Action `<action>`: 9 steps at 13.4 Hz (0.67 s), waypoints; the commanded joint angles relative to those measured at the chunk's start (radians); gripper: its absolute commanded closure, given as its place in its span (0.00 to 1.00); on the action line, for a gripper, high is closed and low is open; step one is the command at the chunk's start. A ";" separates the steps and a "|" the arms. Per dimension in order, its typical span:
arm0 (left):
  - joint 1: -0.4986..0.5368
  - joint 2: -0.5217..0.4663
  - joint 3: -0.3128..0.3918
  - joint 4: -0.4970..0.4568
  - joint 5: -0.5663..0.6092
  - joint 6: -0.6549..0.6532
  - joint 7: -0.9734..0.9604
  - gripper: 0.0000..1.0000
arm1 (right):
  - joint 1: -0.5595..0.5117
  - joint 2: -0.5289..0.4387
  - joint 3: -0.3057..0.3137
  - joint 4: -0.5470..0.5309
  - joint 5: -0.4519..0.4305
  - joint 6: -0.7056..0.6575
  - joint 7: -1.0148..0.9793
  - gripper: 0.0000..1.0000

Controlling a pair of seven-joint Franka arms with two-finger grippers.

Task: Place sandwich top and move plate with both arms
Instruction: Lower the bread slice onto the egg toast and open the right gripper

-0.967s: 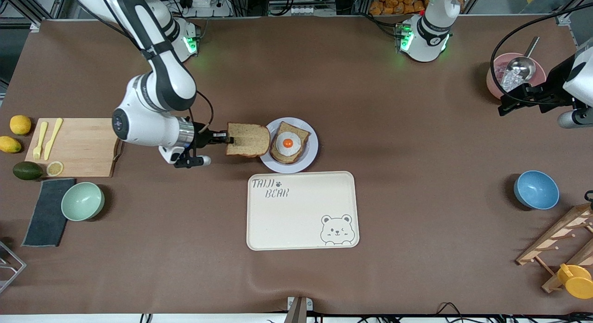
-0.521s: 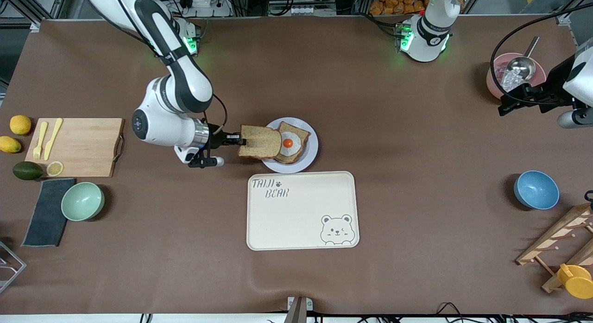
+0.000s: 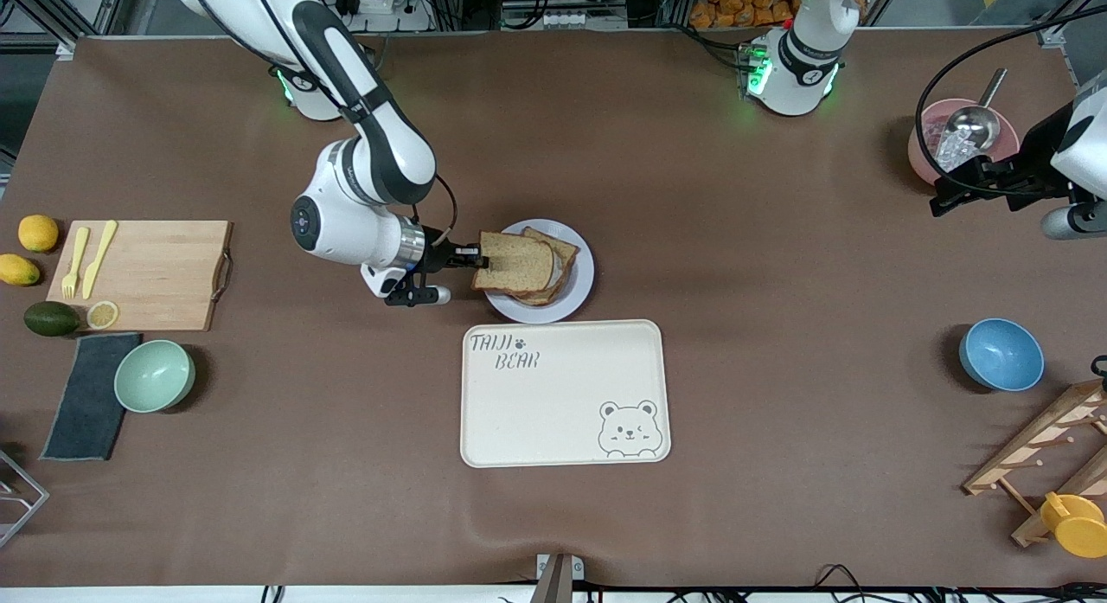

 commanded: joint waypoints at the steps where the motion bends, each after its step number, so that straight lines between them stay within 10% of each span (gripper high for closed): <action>1: 0.004 -0.008 -0.001 0.001 -0.012 0.000 -0.006 0.00 | 0.033 0.015 -0.010 0.003 0.056 0.032 0.006 1.00; 9: 0.004 -0.008 -0.001 0.000 -0.013 0.000 -0.006 0.00 | 0.081 0.044 -0.010 0.004 0.101 0.086 0.006 1.00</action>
